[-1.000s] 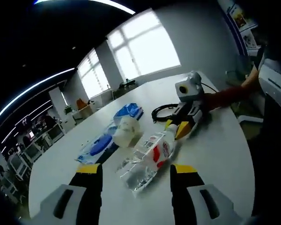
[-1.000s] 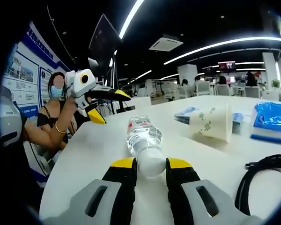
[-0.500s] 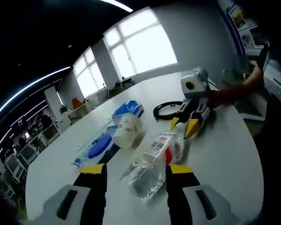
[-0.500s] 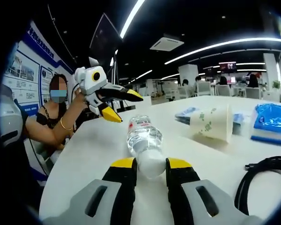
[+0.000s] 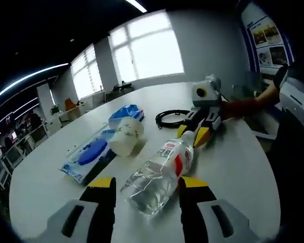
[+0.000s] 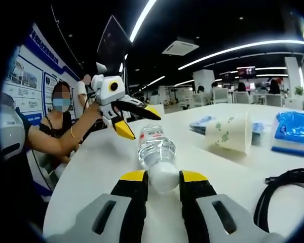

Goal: Arrange the tabletop items into an orderly group along one side of the table until the central work area is clear of visible clutter.

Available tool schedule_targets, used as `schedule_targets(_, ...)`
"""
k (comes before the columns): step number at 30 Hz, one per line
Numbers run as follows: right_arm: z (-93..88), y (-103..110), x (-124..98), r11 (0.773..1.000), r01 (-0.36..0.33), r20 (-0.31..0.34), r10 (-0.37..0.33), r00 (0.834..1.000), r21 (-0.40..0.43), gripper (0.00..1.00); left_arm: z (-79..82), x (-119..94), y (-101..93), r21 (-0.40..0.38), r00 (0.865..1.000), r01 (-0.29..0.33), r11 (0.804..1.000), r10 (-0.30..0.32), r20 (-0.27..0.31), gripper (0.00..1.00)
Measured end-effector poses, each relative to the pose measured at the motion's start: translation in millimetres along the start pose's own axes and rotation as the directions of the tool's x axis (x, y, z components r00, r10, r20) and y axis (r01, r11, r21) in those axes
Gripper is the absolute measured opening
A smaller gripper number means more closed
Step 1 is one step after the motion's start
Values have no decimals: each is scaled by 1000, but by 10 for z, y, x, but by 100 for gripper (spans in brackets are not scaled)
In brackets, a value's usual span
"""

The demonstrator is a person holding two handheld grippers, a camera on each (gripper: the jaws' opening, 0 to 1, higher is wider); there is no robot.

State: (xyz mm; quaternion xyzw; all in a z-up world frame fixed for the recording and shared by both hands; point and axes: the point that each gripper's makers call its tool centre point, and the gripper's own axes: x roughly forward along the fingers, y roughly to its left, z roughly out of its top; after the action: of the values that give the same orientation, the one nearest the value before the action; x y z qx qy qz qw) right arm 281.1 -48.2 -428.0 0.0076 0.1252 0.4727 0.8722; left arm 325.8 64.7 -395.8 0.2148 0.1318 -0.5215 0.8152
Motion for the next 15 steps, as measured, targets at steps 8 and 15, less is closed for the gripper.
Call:
schedule_targets(8,2,-11,4,1000,-10,8,10,1000,24,22,-70,72,1,-44,1000,12,999,-12,-5,47)
schedule_targets(15,13,-15,4,999,-19,9,18,1000,50,22,-74,66,-12,-52,1000,18,999,-18,9,46)
